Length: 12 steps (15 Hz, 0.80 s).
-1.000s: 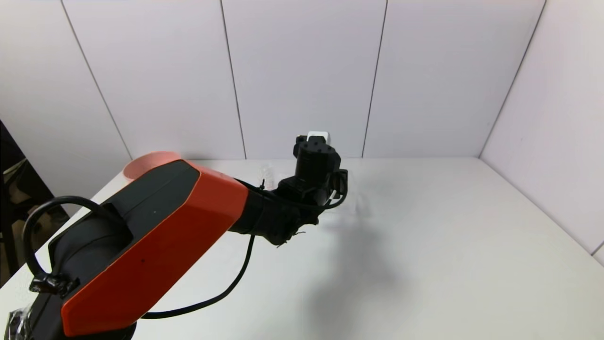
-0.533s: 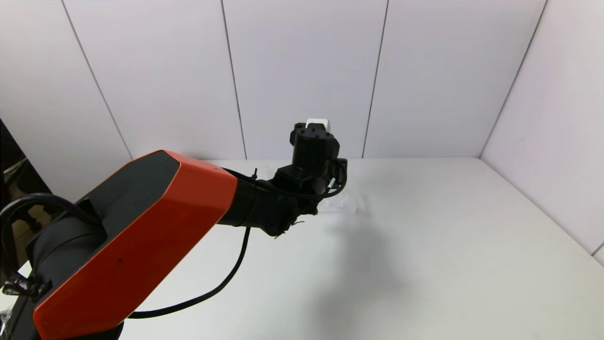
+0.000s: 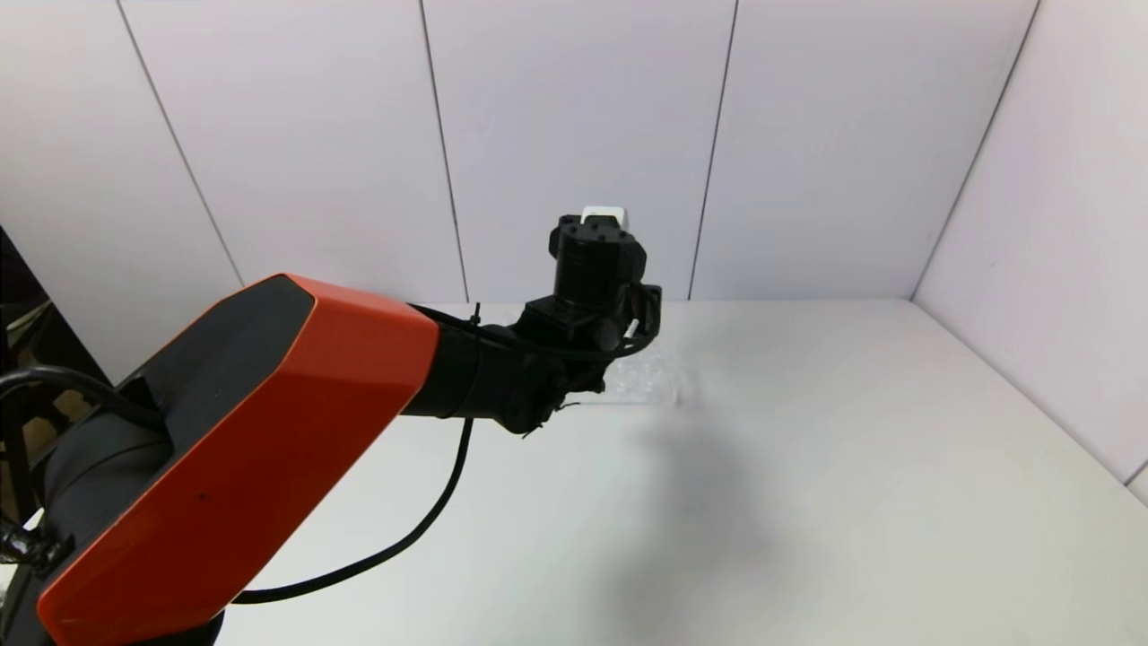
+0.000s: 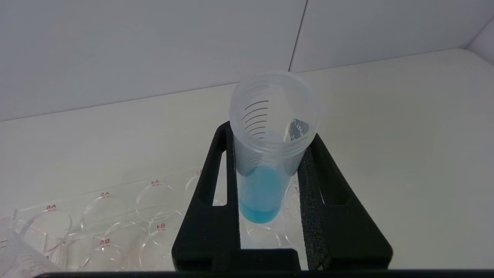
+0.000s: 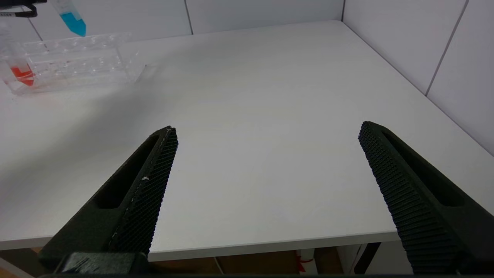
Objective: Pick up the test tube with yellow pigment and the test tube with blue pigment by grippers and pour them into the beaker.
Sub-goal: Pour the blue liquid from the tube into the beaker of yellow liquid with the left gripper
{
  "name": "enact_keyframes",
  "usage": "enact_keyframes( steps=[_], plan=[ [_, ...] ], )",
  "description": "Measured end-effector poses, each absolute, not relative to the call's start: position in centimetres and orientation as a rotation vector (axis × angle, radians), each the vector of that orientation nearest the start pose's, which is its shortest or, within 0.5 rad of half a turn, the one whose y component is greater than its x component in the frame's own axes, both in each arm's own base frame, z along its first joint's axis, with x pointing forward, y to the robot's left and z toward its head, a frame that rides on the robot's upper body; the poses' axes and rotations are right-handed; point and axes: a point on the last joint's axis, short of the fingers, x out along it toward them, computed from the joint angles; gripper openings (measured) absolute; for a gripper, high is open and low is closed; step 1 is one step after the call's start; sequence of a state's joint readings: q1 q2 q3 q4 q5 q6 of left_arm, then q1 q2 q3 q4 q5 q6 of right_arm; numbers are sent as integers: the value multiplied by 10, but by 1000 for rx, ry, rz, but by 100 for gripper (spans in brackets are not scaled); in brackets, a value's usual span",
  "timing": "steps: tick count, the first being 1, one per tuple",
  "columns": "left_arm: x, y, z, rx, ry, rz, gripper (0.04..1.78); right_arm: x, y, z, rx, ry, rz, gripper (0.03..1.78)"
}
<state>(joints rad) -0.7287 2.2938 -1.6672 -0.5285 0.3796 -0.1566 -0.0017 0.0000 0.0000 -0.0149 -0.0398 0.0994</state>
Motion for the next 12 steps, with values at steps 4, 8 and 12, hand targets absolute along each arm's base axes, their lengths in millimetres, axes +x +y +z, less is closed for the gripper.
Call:
enact_keyframes(
  steps=[4,8,12],
  plan=[
    [361,-308,192,-100,88,-316,45,-23,-1,77,99,-17,-40,171],
    [352,-280,218,-97,69,-276,45,-23,-1,77,99,-17,-41,171],
    [347,-220,240,-99,61,-178,45,-23,-1,77,100,-17,-41,171]
  ],
)
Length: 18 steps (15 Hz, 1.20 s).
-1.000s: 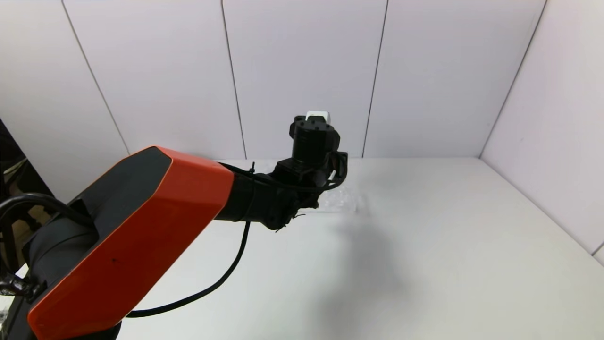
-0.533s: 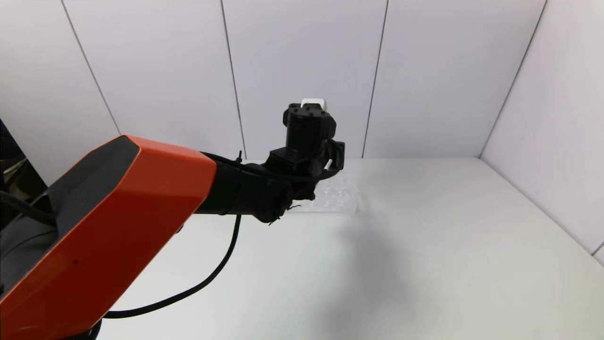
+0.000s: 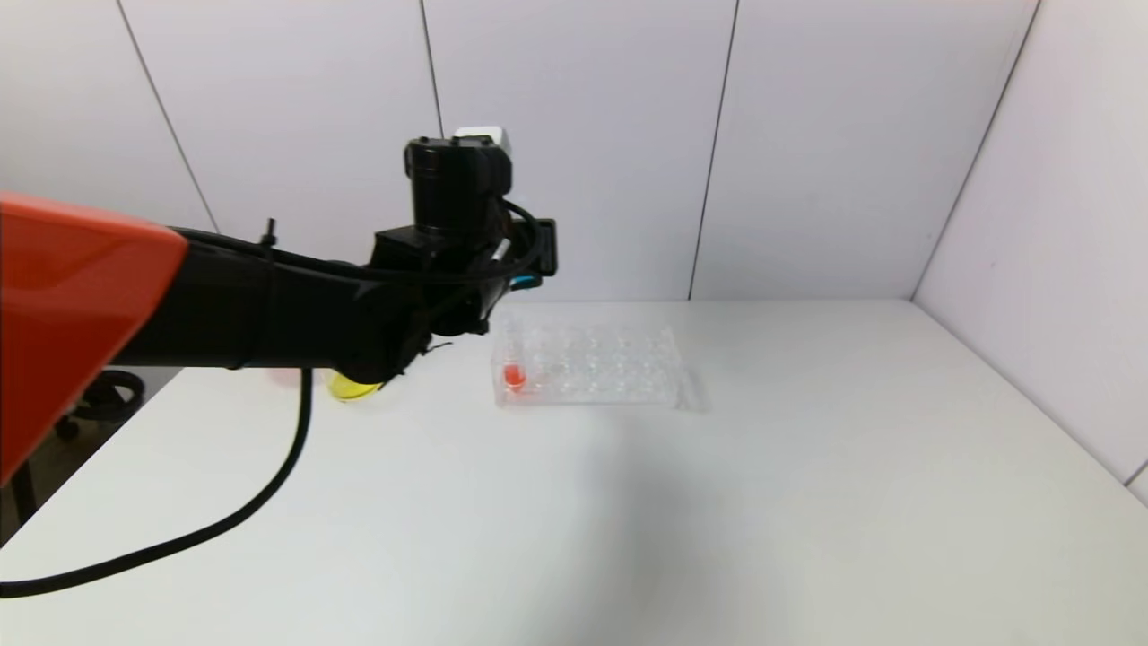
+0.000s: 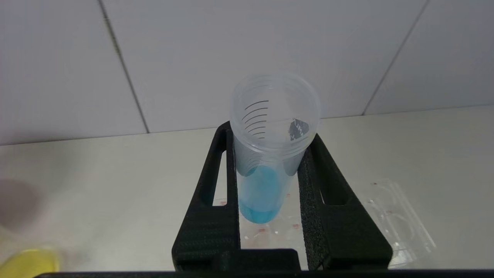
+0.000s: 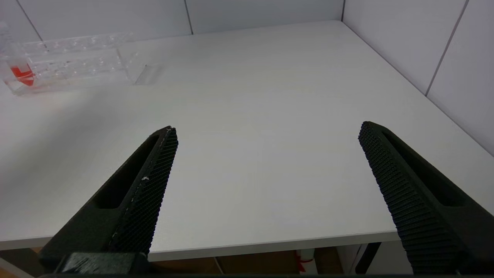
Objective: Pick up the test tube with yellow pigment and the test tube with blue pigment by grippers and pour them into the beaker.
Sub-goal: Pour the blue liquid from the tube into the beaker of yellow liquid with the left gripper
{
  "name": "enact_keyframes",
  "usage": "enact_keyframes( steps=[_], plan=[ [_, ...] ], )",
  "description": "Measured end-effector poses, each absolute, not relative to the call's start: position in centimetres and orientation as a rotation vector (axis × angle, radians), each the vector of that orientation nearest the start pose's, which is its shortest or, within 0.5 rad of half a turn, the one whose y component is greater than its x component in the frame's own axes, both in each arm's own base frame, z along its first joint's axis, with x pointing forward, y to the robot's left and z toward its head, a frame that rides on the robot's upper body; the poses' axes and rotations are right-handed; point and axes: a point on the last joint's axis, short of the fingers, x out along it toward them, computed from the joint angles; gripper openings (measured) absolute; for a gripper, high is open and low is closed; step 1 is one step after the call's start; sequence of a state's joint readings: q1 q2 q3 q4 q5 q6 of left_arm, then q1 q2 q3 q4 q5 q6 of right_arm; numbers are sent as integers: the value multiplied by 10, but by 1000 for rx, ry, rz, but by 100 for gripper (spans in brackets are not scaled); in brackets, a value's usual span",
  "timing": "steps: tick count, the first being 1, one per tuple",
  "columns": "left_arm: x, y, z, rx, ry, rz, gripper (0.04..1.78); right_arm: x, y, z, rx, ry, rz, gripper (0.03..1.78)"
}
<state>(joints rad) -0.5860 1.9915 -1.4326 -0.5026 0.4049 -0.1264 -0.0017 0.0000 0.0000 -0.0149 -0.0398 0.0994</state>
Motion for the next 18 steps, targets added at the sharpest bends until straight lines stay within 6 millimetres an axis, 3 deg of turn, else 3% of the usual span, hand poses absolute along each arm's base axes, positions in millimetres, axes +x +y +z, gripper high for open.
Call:
enact_keyframes(
  steps=[7,13,18],
  plan=[
    [337,-114,268,-117,24,-24,45,-23,-1,77,100,-17,-41,171],
    [315,-19,268,-125,37,75,45,-23,-1,77,100,-17,-40,171],
    [290,30,260,-136,64,91,45,-23,-1,77,99,-17,-40,171]
  ],
)
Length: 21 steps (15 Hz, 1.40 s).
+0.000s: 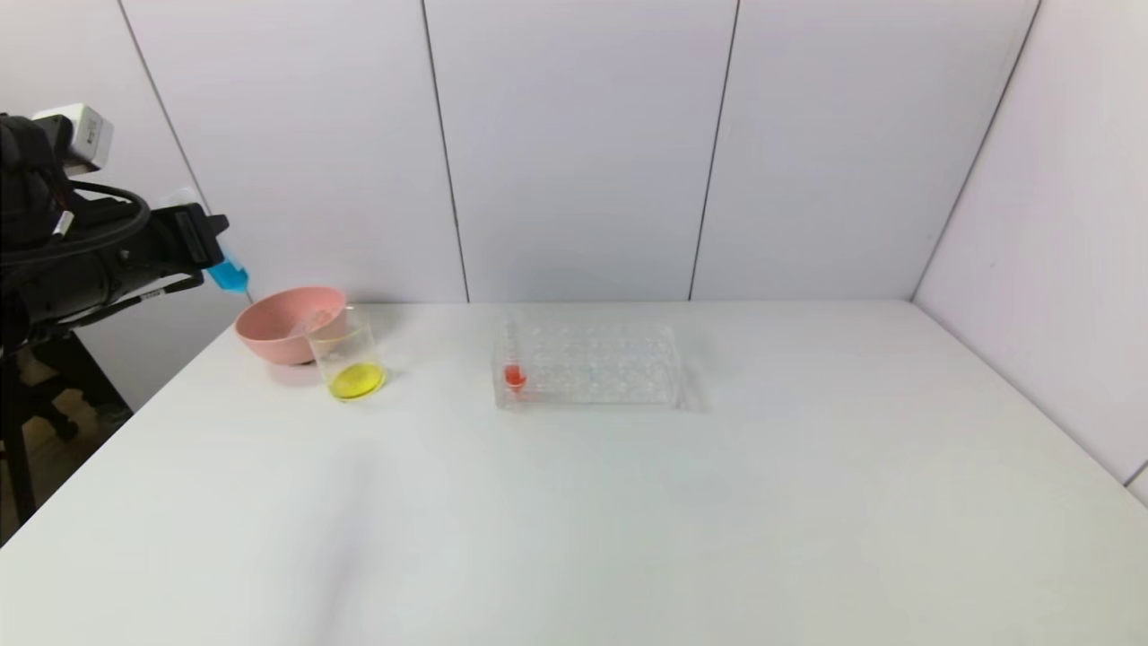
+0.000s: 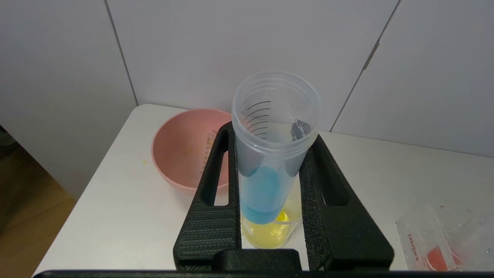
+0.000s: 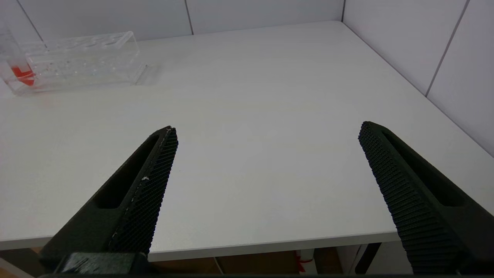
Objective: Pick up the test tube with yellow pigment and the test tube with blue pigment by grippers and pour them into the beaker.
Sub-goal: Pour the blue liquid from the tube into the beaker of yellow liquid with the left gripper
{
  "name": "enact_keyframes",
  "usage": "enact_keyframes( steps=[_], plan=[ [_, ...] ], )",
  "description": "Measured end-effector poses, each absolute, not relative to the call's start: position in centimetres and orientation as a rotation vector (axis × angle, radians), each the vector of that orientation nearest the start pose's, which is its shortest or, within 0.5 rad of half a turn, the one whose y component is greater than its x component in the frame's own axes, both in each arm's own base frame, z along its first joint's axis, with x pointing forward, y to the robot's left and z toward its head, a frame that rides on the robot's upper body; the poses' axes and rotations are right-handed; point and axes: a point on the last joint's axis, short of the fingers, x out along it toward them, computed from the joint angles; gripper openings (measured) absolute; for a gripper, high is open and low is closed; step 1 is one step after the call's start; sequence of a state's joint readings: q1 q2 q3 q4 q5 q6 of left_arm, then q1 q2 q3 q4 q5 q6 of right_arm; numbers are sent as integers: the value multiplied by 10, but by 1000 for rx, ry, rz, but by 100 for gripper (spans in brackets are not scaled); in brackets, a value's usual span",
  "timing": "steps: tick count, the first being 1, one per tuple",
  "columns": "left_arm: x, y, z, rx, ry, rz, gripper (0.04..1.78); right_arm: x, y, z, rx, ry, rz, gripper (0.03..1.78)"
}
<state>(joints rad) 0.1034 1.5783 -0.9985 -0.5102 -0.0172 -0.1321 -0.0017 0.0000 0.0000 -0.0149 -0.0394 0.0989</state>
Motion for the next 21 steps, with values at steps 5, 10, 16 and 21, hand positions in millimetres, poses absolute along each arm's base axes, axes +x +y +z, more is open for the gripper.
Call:
enact_keyframes(
  steps=[5,10,16,21],
  plan=[
    [284,48,258,-136,76,115,45,-23,-1,77,100,-17,-41,171],
    [289,59,258,-118,76,98,45,-23,-1,77,99,-17,-41,171],
    [300,71,259,-38,91,2,45,-23,-1,77,99,-17,-41,171],
    [315,84,265,119,228,-137,45,-23,-1,77,100,-17,-40,171]
  ],
)
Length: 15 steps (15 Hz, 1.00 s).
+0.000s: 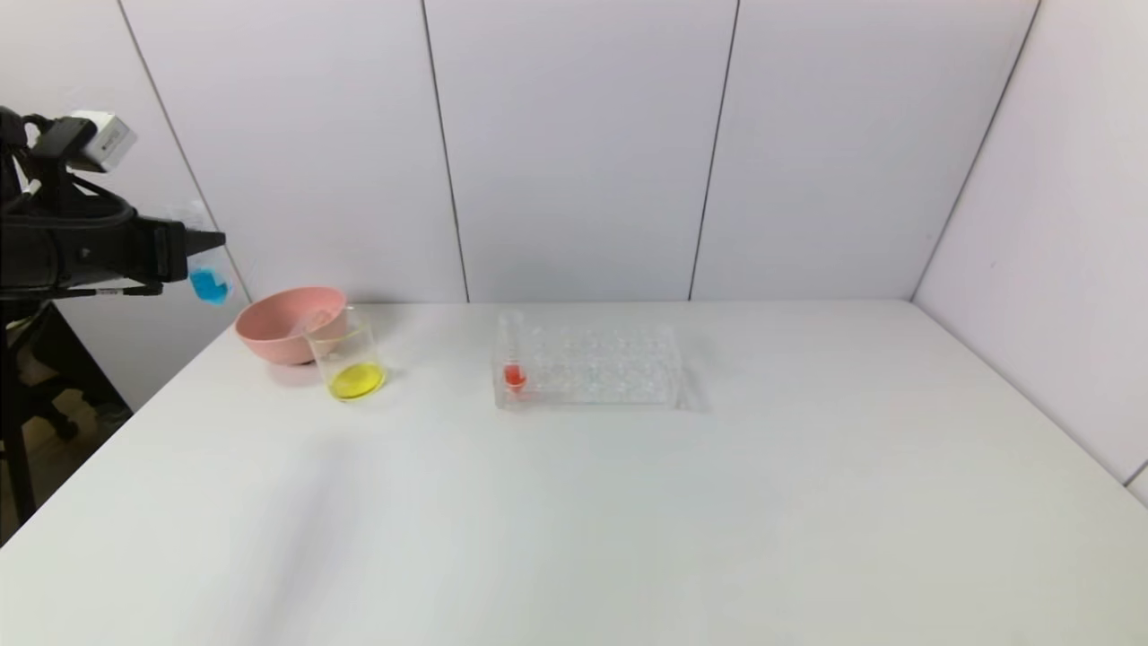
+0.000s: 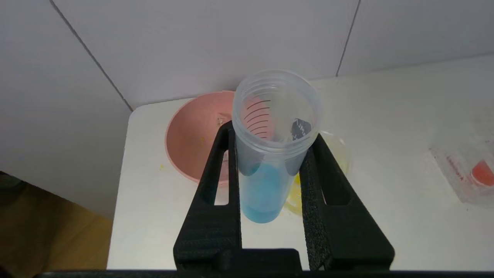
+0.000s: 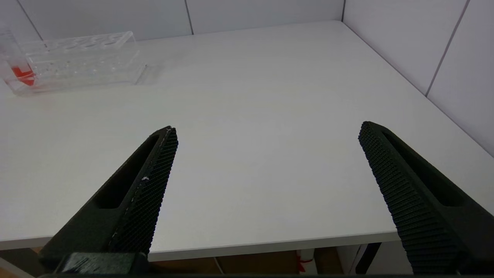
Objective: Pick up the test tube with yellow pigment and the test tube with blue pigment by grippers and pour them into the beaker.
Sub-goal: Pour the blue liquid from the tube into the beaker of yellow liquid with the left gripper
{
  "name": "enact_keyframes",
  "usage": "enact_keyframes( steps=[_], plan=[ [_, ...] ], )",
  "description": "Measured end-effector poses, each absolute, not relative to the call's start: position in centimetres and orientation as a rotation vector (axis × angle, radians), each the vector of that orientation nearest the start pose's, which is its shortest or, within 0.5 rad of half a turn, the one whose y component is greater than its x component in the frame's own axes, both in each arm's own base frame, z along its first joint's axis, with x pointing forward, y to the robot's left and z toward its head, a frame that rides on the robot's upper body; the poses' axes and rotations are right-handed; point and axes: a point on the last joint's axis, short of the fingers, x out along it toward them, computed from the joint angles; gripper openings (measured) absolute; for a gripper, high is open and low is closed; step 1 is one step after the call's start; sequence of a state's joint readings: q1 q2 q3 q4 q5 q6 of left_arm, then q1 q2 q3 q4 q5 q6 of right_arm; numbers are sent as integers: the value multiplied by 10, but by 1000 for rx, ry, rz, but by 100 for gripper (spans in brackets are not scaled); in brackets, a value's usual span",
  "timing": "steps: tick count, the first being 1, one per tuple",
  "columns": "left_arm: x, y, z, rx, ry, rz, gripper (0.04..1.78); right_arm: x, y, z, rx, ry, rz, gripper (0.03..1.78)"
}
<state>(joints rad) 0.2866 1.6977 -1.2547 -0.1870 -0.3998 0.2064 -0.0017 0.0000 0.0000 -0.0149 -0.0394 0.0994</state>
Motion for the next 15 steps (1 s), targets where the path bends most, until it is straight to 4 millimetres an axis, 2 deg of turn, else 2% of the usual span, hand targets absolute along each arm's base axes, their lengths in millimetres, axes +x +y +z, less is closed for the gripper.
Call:
enact_keyframes(
  steps=[7,15],
  plan=[
    [340,108,259,412,441,-293,45,-23,-1,77,99,-17,-41,171],
    [368,116,259,751,519,-481,45,-23,-1,77,99,-17,-41,171]
  ],
)
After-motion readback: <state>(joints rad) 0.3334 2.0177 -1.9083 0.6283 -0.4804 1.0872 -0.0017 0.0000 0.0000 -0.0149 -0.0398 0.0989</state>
